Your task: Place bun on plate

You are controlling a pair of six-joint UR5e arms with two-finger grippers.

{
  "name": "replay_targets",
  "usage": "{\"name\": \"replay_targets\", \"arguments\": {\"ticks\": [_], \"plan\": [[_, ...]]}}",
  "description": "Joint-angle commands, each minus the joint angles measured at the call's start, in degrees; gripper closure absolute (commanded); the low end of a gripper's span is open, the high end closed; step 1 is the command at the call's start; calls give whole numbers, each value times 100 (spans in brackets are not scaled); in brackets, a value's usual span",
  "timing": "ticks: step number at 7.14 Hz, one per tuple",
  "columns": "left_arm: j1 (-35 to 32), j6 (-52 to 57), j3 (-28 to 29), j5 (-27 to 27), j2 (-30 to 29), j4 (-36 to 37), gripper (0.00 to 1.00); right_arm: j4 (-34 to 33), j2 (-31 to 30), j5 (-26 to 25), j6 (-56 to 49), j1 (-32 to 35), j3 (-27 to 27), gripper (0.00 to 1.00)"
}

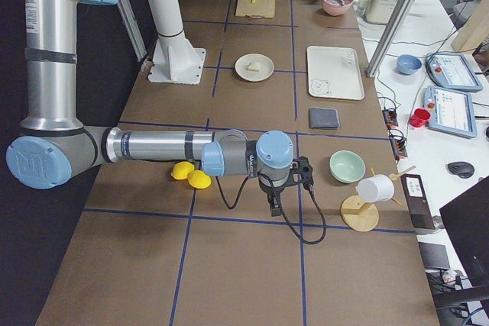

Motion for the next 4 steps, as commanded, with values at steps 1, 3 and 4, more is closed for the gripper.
{"name": "replay_targets", "arguments": {"ticks": [1, 3, 4], "plan": [[-489, 407, 636, -186, 580, -870, 0, 2, -10, -16, 4, 1, -12, 0], [-490, 389, 709, -186, 801, -1106, 0, 2, -1, -16, 4, 1, -12, 0], [-490, 363, 674, -186, 837, -1106, 0, 2, 7, -16, 4, 1, -4, 0]]}}
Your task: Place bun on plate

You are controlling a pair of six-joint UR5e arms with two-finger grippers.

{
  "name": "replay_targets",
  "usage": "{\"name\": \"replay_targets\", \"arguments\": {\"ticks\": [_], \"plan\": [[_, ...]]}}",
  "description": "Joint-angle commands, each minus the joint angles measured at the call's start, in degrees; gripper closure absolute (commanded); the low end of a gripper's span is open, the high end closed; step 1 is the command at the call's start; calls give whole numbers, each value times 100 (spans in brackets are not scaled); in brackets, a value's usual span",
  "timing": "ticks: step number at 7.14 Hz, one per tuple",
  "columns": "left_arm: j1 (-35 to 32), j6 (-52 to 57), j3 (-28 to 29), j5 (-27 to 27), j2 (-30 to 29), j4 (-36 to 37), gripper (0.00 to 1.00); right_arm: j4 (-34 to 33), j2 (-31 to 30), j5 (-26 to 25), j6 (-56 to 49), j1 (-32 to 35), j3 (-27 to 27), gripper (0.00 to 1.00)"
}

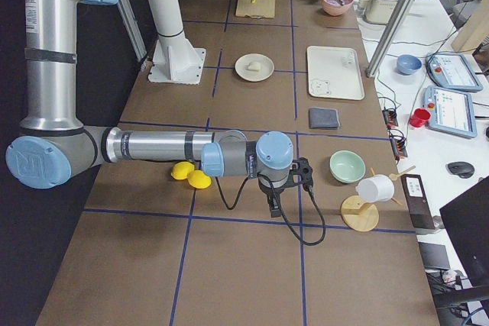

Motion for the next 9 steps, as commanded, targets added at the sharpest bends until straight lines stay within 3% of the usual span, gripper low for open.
{"name": "replay_targets", "arguments": {"ticks": [1, 9], "plan": [[-9, -174, -3, 6, 105, -60, 0, 0, 7, -9, 0, 0, -1, 0], [-9, -184, -29, -12, 202, -271, 0, 0, -10, -27, -26, 0, -37, 0]]}}
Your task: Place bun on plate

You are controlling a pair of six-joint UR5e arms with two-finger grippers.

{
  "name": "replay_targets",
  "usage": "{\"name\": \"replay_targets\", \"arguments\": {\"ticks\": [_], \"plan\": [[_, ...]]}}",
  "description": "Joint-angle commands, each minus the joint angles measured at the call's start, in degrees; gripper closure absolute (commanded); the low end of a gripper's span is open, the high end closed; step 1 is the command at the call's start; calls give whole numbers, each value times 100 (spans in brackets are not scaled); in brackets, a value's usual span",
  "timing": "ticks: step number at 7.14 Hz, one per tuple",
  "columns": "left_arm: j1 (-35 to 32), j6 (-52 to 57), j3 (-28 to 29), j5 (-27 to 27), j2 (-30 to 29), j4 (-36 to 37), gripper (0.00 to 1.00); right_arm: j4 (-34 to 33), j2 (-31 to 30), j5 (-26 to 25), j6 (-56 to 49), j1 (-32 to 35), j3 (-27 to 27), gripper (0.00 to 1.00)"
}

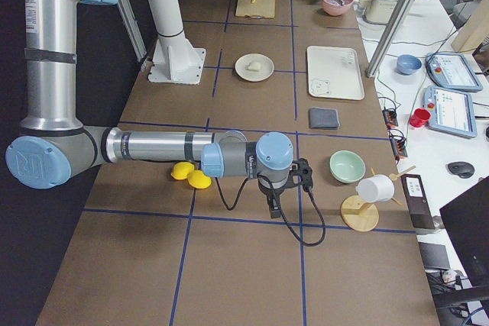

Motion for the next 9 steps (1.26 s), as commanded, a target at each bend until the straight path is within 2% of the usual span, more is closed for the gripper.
{"name": "replay_targets", "arguments": {"ticks": [1, 9], "plan": [[0, 1, 0, 0, 0, -9, 0, 0, -1, -1, -1, 0, -11, 0], [0, 1, 0, 0, 0, -9, 0, 0, -10, -255, 262, 53, -11, 0]]}}
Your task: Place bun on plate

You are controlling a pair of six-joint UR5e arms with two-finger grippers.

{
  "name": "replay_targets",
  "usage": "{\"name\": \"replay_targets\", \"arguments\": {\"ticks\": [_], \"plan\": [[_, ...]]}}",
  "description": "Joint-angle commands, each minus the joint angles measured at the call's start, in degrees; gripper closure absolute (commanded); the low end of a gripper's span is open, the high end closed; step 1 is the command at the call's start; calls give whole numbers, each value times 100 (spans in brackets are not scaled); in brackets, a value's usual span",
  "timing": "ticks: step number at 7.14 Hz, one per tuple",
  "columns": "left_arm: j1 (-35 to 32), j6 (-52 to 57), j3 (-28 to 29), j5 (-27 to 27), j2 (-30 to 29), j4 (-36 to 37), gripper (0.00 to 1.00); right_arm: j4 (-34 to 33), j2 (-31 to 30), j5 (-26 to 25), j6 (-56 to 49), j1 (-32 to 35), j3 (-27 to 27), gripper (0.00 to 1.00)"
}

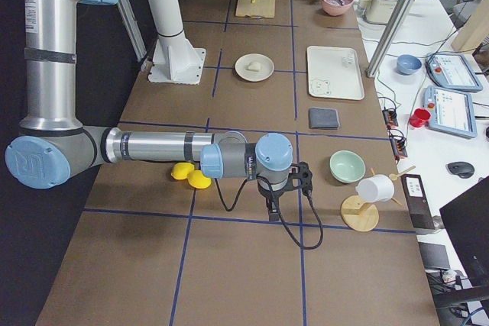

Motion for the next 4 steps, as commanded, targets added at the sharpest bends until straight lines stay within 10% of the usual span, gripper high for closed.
{"name": "replay_targets", "arguments": {"ticks": [1, 4], "plan": [[-9, 0, 6, 0, 0, 0, 0, 3, -1, -77, 11, 30, 0, 0], [-9, 9, 6, 9, 18, -9, 0, 3, -1, -112, 28, 47, 0, 0]]}}
